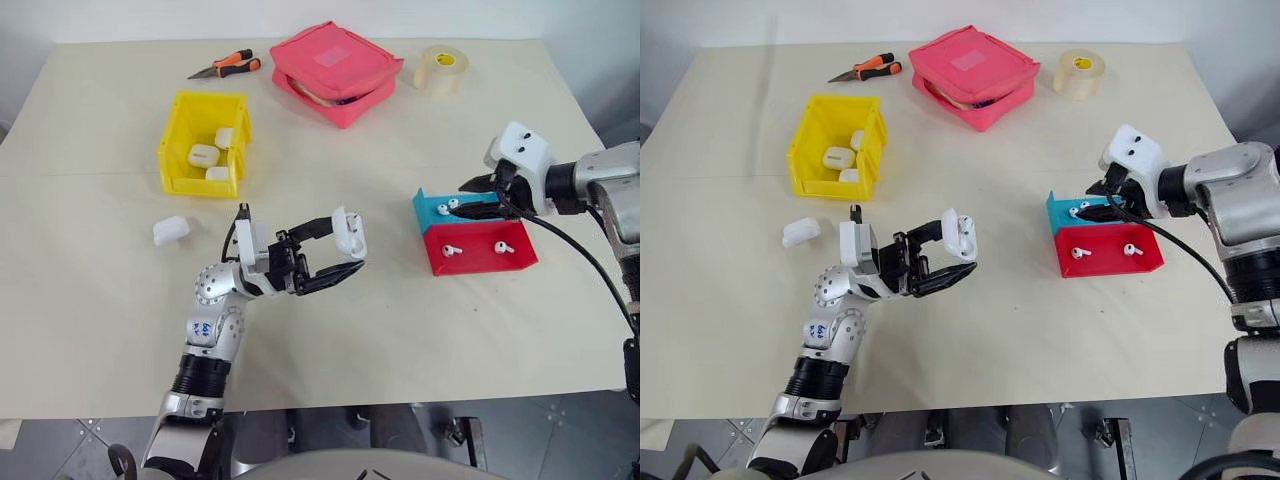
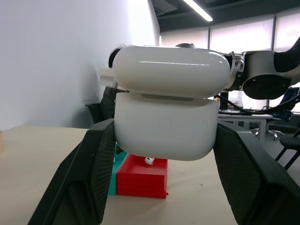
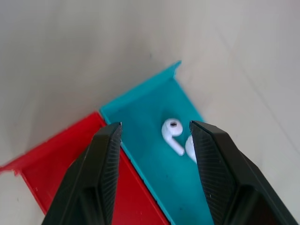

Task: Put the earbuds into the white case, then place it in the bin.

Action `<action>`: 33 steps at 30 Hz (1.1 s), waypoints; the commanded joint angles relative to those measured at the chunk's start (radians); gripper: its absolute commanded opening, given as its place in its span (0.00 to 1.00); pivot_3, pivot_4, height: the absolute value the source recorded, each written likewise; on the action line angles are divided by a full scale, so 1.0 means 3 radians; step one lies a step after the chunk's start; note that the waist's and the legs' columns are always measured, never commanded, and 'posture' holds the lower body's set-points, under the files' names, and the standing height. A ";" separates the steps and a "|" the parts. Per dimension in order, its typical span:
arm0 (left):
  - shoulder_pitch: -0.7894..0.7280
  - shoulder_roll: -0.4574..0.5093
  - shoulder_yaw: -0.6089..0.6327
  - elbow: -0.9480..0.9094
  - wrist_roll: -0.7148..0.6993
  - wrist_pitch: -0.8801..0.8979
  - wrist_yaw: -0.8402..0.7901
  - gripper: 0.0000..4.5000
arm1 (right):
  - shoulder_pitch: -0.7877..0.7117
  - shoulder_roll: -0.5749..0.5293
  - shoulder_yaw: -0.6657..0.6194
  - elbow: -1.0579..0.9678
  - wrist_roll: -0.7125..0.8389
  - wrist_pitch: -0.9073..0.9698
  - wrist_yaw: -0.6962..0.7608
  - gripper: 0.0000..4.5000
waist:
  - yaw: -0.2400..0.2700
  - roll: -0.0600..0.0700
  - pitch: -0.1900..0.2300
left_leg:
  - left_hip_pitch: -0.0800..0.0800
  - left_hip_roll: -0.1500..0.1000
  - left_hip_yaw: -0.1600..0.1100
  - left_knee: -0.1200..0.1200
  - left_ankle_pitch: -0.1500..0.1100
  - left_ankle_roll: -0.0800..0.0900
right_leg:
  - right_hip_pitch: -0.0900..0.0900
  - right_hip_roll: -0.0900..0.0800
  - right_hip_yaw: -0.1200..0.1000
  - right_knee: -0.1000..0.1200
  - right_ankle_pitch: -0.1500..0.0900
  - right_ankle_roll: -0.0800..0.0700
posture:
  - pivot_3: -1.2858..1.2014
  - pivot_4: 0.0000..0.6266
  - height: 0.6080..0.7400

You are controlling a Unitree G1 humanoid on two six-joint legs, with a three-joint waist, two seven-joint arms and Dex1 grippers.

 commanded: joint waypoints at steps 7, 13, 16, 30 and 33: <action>-0.0107 0.0023 -0.0017 -0.0059 -0.0008 -0.0014 0.0052 0.62 | -0.0742 0.0499 0.0308 0.1244 -0.0643 -0.0430 0.0048 0.52 | -0.0036 0.0006 0.0003 | -0.0012 0.0001 0.0003 0.0000 0.0003 -0.0005 | -0.0007 0.0003 -0.0007 -0.0001 0.0000 0.0000 | 0.52 0.24 1.00; -0.0100 0.0049 -0.0011 -0.0082 -0.0021 -0.0009 0.0064 0.62 | -0.0885 0.0633 0.0310 0.1647 -0.0846 -0.0594 0.0051 0.52 | -0.0044 0.0008 0.0004 | -0.0019 0.0001 -0.0002 -0.0001 0.0003 -0.0005 | -0.0009 0.0003 -0.0013 -0.0004 0.0000 0.0000 | 0.52 0.24 1.00; -0.0080 0.0058 -0.0014 -0.0102 -0.0022 -0.0009 0.0068 0.62 | -0.0897 0.0660 0.0279 0.1704 -0.0888 -0.0636 0.0071 0.52 | -0.0068 0.0009 0.0005 | -0.0019 0.0001 -0.0002 -0.0001 0.0004 -0.0007 | -0.0009 0.0003 -0.0013 -0.0003 0.0000 0.0000 | 0.52 0.24 1.00; -0.0001 0.0058 -0.0074 -0.0221 -0.0015 -0.0002 0.0135 0.62 | -0.0921 0.0779 0.0207 0.1831 -0.0918 -0.0833 0.0061 0.52 | -0.0091 0.0013 0.0006 | -0.0018 0.0002 -0.0004 -0.0002 0.0006 -0.0010 | -0.0009 0.0004 -0.0013 -0.0003 0.0000 0.0000 | 0.52 0.24 1.00; -0.0010 0.0067 -0.0071 -0.0214 -0.0014 -0.0005 0.0151 0.62 | -0.0931 0.0804 0.0240 0.1873 -0.0962 -0.0822 0.0088 0.52 | -0.0093 0.0013 0.0006 | -0.0018 0.0002 -0.0004 -0.0002 0.0006 -0.0010 | -0.0009 0.0004 -0.0013 -0.0002 0.0000 0.0000 | 0.52 0.24 1.00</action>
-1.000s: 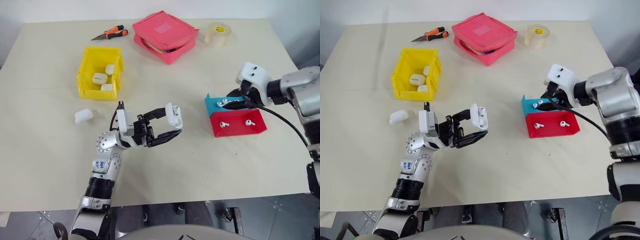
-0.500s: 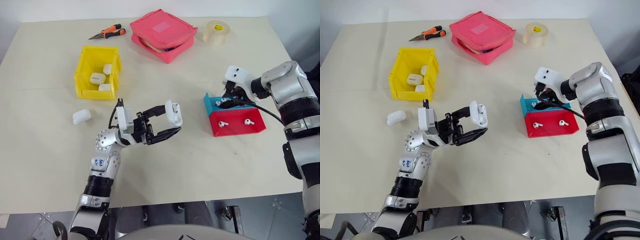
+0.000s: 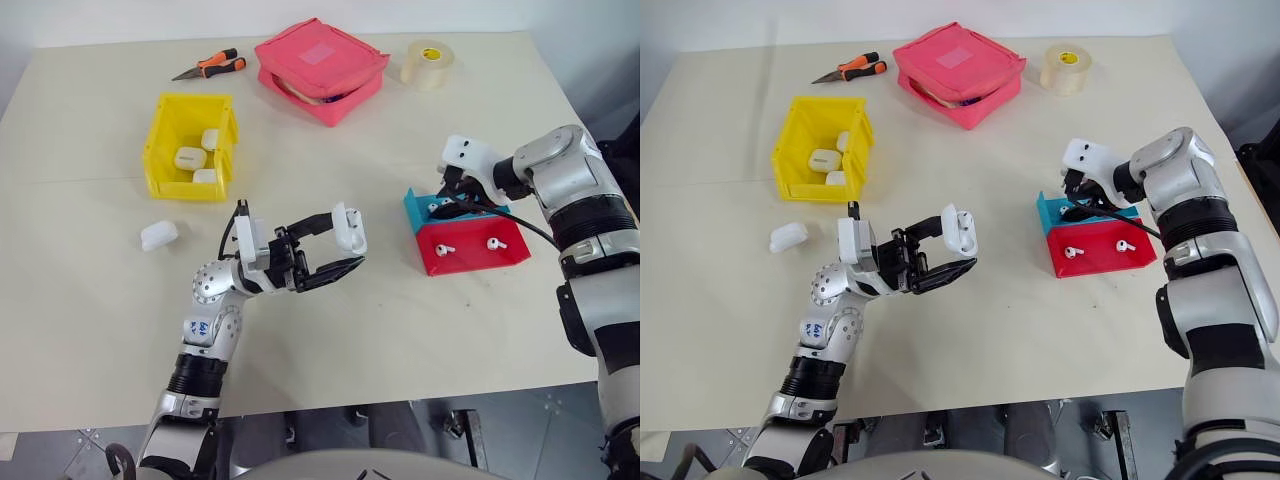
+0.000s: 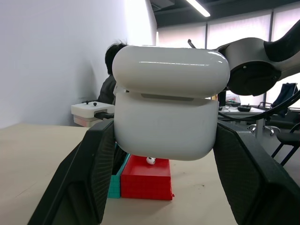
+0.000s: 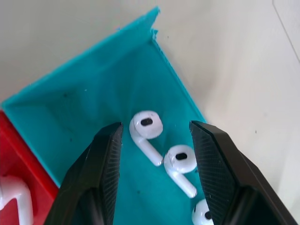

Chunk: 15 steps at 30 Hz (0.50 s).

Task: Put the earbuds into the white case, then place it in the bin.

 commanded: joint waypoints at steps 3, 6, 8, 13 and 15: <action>-0.0009 0.0017 0.0004 -0.0143 -0.0016 -0.0032 0.0026 0.62 | -0.0105 0.0022 -0.0076 0.0050 -0.0067 -0.0043 0.0021 0.52 | 0.0000 0.0001 0.0000 | 0.0000 0.0000 0.0000 0.0000 0.0000 0.0000 | 0.0000 0.0000 0.0000 0.0000 0.0000 0.0000 | 0.52 0.24 1.00; -0.0009 0.0023 0.0001 -0.0144 -0.0017 -0.0036 0.0036 0.62 | -0.0112 0.0036 -0.0075 0.0066 -0.0087 -0.0054 0.0034 0.52 | -0.0001 0.0001 0.0000 | 0.0000 0.0000 0.0000 0.0000 0.0000 0.0000 | 0.0000 0.0000 0.0000 0.0000 0.0000 0.0000 | 0.52 0.24 1.00; -0.0008 0.0024 0.0000 -0.0145 -0.0016 -0.0038 0.0043 0.62 | -0.0126 0.0051 -0.0079 0.0084 -0.0097 -0.0059 0.0031 0.44 | -0.0001 0.0001 0.0000 | 0.0000 0.0000 0.0000 0.0000 0.0000 0.0000 | 0.0000 0.0000 0.0000 0.0000 0.0000 0.0000 | 0.52 0.24 1.00; -0.0020 0.0021 0.0002 -0.0125 -0.0012 -0.0050 0.0047 0.62 | -0.0158 0.0066 -0.0073 0.0144 -0.0127 -0.0088 0.0016 0.12 | -0.0001 0.0001 -0.0001 | 0.0000 0.0000 0.0000 0.0000 0.0000 0.0000 | 0.0001 0.0000 0.0000 0.0000 0.0000 0.0000 | 0.52 0.24 1.00; -0.0032 0.0021 0.0008 -0.0105 -0.0011 -0.0057 0.0042 0.62 | -0.0172 0.0069 -0.0079 0.0173 -0.0130 -0.0123 0.0004 0.11 | -0.0001 0.0001 -0.0001 | 0.0000 0.0000 0.0000 0.0000 0.0000 0.0000 | 0.0000 0.0000 0.0000 0.0000 0.0000 0.0000 | 0.52 0.24 1.00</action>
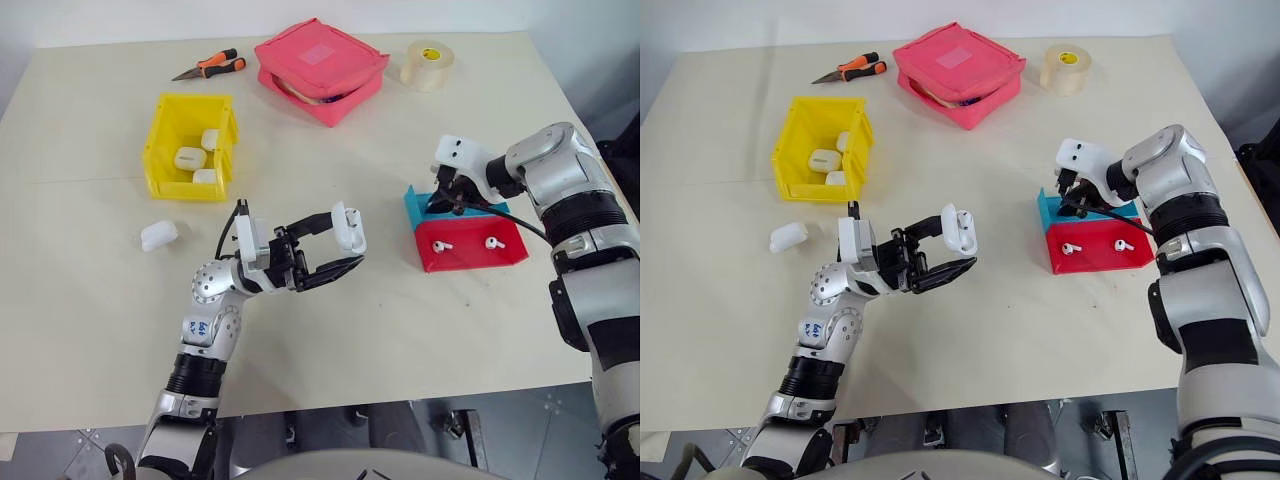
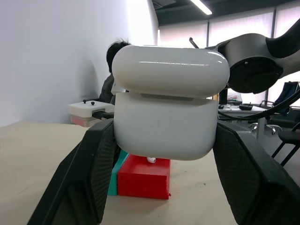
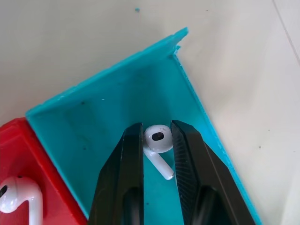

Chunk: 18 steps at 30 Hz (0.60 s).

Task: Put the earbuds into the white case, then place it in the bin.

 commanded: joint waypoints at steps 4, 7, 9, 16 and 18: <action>-0.0049 -0.0003 0.0016 -0.0076 -0.0010 -0.0067 -0.0002 0.62 | -0.0106 -0.0019 -0.0106 0.0053 -0.0030 -0.0107 -0.0022 0.11 | 0.0000 0.0000 0.0000 | 0.0000 0.0000 0.0000 0.0000 0.0000 0.0000 | 0.0000 0.0000 0.0000 0.0000 0.0000 0.0000 | 0.52 0.24 1.00; -0.0066 -0.0007 0.0016 -0.0055 -0.0006 -0.0075 -0.0005 0.62 | -0.0142 -0.0033 -0.0170 0.0029 0.0008 -0.0118 -0.0026 0.11 | 0.0000 0.0000 0.0000 | 0.0000 0.0000 0.0000 0.0000 0.0000 0.0000 | 0.0000 0.0000 0.0000 0.0000 0.0000 0.0000 | 0.52 0.24 1.00; -0.0077 -0.0009 0.0014 -0.0044 -0.0006 -0.0081 -0.0006 0.62 | -0.0180 -0.0054 -0.0261 -0.0028 0.0065 -0.0092 -0.0028 0.11 | -0.0001 0.0000 0.0000 | 0.0000 0.0000 0.0000 0.0000 0.0000 0.0000 | -0.0001 0.0000 0.0000 0.0000 0.0000 0.0000 | 0.52 0.24 1.00; -0.0123 -0.0006 0.0024 0.0053 -0.0019 -0.0096 -0.0065 0.62 | 0.0088 -0.0135 -0.0847 -0.0883 0.0639 0.0419 0.0141 0.11 | 0.0009 0.0002 0.0001 | -0.0002 0.0000 -0.0001 0.0001 0.0000 0.0000 | -0.0001 0.0000 0.0000 0.0000 0.0000 0.0000 | 0.52 0.24 1.00; -0.0154 -0.0008 0.0035 0.0104 -0.0029 -0.0097 -0.0090 0.62 | 0.0381 -0.0160 -0.1132 -0.1527 0.0979 0.0801 0.0158 0.11 | 0.0015 0.0002 0.0001 | -0.0002 0.0000 -0.0003 0.0001 0.0000 0.0000 | 0.0000 0.0000 -0.0001 0.0000 0.0000 0.0000 | 0.52 0.24 1.00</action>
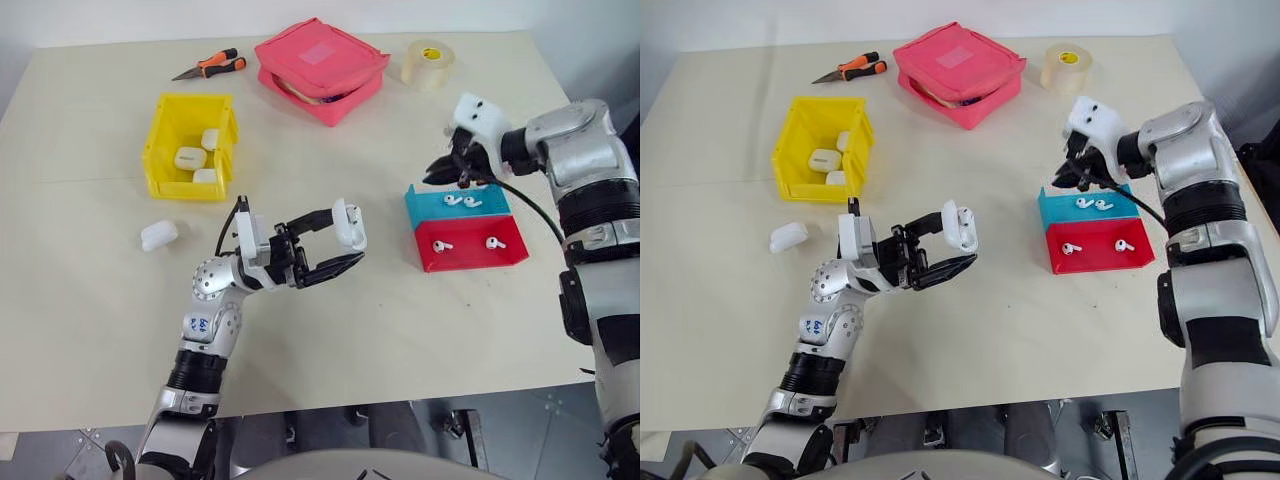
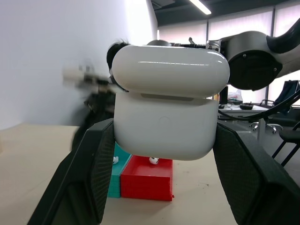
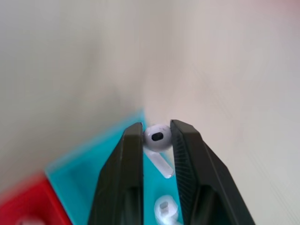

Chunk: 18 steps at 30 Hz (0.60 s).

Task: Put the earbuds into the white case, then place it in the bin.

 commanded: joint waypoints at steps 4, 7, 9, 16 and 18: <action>-0.0184 -0.0015 0.0063 0.0216 -0.0064 -0.0057 -0.0143 0.62 | 0.0981 0.0000 -0.1080 -0.2206 0.1246 0.1375 -0.0240 0.11 | 0.0050 0.0000 0.0000 | -0.0006 -0.0001 -0.0008 0.0004 0.0000 0.0000 | 0.0001 -0.0001 -0.0006 0.0000 0.0000 0.0000 | 0.52 0.24 1.00; -0.0306 -0.0011 0.0107 0.0404 -0.0079 -0.0068 -0.0254 0.62 | 0.1509 0.0139 -0.1522 -0.3242 0.1885 0.2284 -0.0587 0.11 | 0.0091 0.0000 0.0000 | -0.0006 0.0000 -0.0009 0.0006 0.0000 0.0000 | -0.0001 -0.0002 -0.0006 0.0003 0.0000 0.0000 | 0.52 0.24 1.00; -0.0388 -0.0004 0.0130 0.0534 -0.0077 -0.0086 -0.0341 0.62 | 0.1720 0.0366 -0.1844 -0.3783 0.2328 0.2800 -0.0908 0.11 | 0.0090 0.0001 -0.0001 | -0.0005 0.0000 -0.0010 0.0009 0.0000 0.0000 | 0.0000 -0.0001 -0.0006 0.0005 0.0000 0.0000 | 0.52 0.24 1.00; -0.0754 -0.0053 0.0163 0.1032 -0.0054 -0.0177 -0.0661 0.62 | 0.1993 0.1406 -0.2549 -0.4823 0.3366 0.3613 -0.2163 0.11 | 0.0093 0.0002 -0.0001 | -0.0004 -0.0001 -0.0012 0.0009 0.0000 0.0000 | -0.0005 -0.0002 -0.0001 0.0015 -0.0002 -0.0004 | 0.52 0.24 1.00; -0.0819 -0.0086 0.0162 0.1101 -0.0058 -0.0187 -0.0725 0.62 | 0.2098 0.1530 -0.2551 -0.4956 0.3545 0.3626 -0.2392 0.11 | 0.0089 0.0002 -0.0001 | -0.0004 -0.0002 -0.0009 0.0009 0.0000 0.0000 | -0.0004 -0.0002 -0.0002 0.0015 -0.0002 -0.0005 | 0.52 0.24 1.00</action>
